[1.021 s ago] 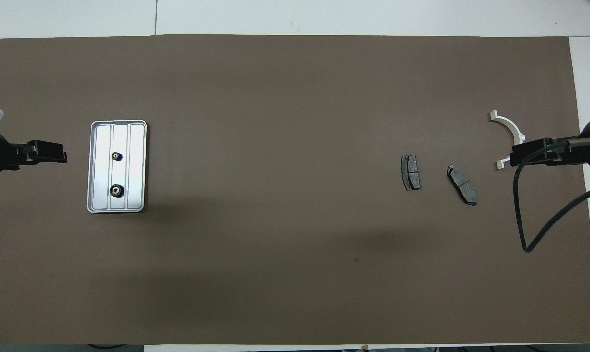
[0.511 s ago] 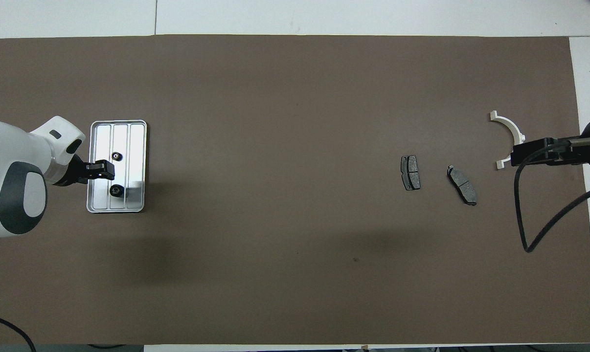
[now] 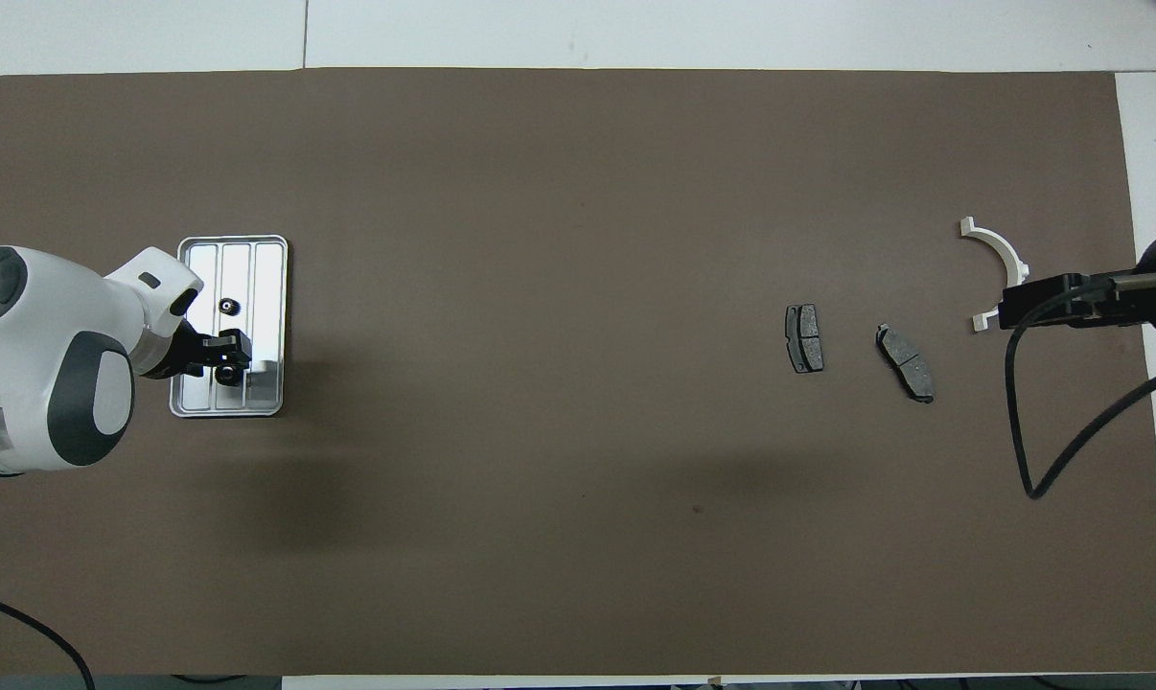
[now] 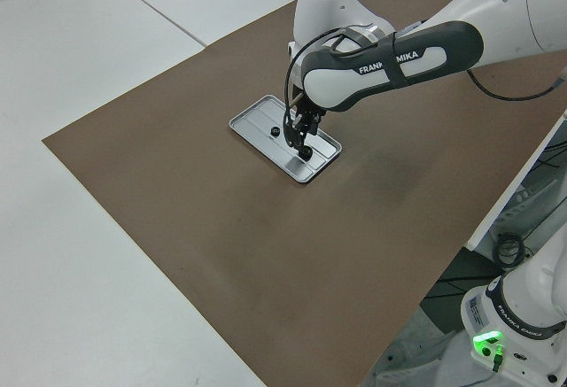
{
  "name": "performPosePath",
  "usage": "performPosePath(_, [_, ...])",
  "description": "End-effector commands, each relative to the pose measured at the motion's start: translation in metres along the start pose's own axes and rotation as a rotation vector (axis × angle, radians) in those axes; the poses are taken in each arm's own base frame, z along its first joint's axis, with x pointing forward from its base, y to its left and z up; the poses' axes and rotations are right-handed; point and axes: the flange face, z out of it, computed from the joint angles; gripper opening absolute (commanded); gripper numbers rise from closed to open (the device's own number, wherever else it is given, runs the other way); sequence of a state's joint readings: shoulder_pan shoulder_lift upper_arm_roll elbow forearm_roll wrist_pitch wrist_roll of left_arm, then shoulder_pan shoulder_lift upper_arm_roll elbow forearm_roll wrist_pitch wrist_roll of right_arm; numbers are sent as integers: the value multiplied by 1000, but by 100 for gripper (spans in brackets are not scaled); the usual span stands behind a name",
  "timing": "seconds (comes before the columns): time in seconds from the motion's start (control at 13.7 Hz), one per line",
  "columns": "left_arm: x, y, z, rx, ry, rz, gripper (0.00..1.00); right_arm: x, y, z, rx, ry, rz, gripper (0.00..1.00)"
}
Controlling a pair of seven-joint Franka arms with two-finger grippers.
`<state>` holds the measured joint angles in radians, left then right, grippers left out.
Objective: Place bearing gear from tray to pile
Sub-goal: 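Reach the left gripper into the silver tray and grasp a dark bearing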
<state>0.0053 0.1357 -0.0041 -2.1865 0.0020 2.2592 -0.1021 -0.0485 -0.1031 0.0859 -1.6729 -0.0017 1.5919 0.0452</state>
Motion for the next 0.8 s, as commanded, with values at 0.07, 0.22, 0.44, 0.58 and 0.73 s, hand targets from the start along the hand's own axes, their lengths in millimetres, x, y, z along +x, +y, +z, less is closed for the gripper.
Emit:
performPosePath(0.07, [-5, -5, 3, -8, 15, -20, 57, -5, -1, -4, 18, -9, -29, 100])
performPosePath(0.22, [-9, -5, 10, -8, 13, -23, 57, -6, -2, -5, 18, -8, -30, 100])
performPosePath(0.44, [-11, -4, 21, -8, 9, -20, 56, -6, -2, -5, 18, -9, -30, 100])
performPosePath(0.58, [-11, -4, 21, -8, 10, -20, 56, -6, -2, -6, 18, -8, -30, 100])
performPosePath(0.73, [-11, -5, 21, -8, 10, -17, 56, -6, -2, -5, 17, -9, -30, 100])
